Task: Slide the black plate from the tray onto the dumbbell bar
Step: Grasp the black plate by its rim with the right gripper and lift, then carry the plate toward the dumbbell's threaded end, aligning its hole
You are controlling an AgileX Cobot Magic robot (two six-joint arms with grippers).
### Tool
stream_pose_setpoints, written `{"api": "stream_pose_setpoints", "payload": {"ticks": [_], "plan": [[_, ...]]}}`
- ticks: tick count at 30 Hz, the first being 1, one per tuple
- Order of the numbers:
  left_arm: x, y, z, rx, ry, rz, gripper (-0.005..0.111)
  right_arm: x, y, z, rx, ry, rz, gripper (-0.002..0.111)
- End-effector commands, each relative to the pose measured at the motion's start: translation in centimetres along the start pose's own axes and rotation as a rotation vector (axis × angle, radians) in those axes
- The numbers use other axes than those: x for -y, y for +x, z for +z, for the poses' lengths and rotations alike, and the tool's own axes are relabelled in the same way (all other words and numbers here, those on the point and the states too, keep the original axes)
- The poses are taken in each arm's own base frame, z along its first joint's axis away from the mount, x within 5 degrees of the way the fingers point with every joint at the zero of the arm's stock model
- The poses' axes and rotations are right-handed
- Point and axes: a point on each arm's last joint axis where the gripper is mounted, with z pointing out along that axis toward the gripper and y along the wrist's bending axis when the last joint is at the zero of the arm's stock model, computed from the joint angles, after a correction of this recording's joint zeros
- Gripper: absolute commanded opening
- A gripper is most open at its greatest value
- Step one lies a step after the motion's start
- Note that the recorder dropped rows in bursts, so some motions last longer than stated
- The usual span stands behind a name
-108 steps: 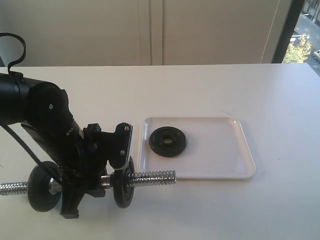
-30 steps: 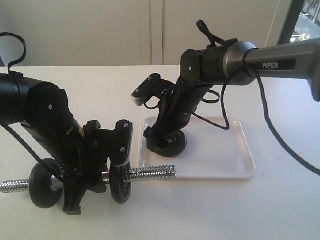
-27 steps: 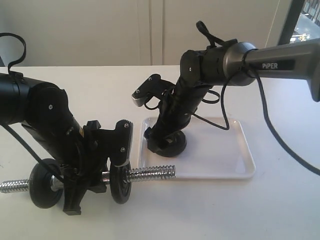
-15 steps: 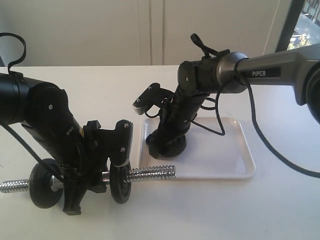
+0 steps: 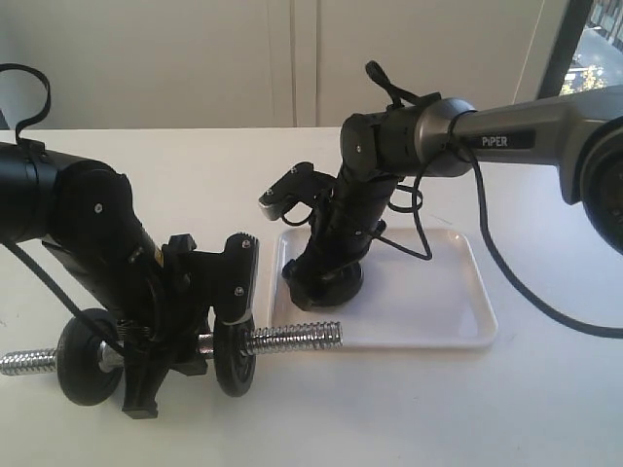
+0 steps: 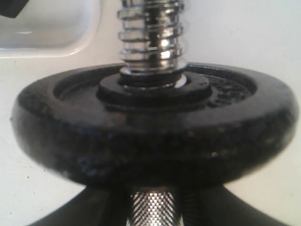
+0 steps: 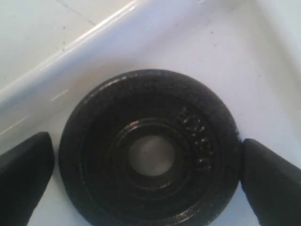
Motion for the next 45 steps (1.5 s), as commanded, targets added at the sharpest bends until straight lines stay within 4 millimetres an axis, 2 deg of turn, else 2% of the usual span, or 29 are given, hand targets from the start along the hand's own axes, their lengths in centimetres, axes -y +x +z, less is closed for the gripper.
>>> {"api": "stream_pose_setpoints", "payload": {"ticks": [1,7,13,15,16,17,18,21,26,29,32,39,45], "plan": [[-0.5,-0.7,-1.7,0.062,-0.065,-0.022,0.0,-0.1,1.4,1.0,-0.14,-0.002,-0.037,0.095],[-0.5,-0.7,-1.7,0.062,-0.065,-0.022,0.0,0.1,1.1,1.0,-0.112,0.02,0.001,0.071],[-0.5,-0.7,-1.7,0.062,-0.065,-0.022,0.0,0.2,0.9,1.1,-0.089,0.038,0.007,0.068],[-0.5,-0.7,-1.7,0.062,-0.065,-0.022,0.0,0.5,0.9,1.0,-0.082,0.061,-0.012,0.053],[-0.5,-0.7,-1.7,0.062,-0.065,-0.022,0.0,0.6,0.7,1.0,-0.062,0.078,-0.005,0.033],[-0.5,-0.7,-1.7,0.062,-0.065,-0.022,0.0,0.7,0.6,1.0,-0.055,0.082,0.006,0.02],[-0.5,-0.7,-1.7,0.062,-0.065,-0.022,0.0,0.9,0.2,0.7,-0.036,0.105,-0.004,0.0],[-0.5,-0.7,-1.7,0.062,-0.065,-0.022,0.0,1.2,-0.1,-0.6,-0.002,0.128,0.043,0.0],[-0.5,-0.7,-1.7,0.063,-0.067,-0.024,0.0,3.7,0.4,-6.2,0.108,0.136,0.16,0.0],[-0.6,-0.7,-1.8,0.069,-0.078,-0.041,0.0,5.0,1.6,-9.7,0.201,-0.035,0.227,0.0],[-0.6,-0.7,-1.8,0.07,-0.08,-0.043,0.0,5.3,2.6,-11.5,0.275,-0.188,0.252,0.0],[-1.1,-1.0,-1.8,0.099,-0.133,-0.096,0.0,5.2,5.7,-13.1,0.394,-0.435,0.302,0.0],[-1.4,-1.1,-1.8,0.119,-0.162,-0.145,0.0,4.2,8.9,-12.5,0.551,-0.614,0.386,0.0]]}}
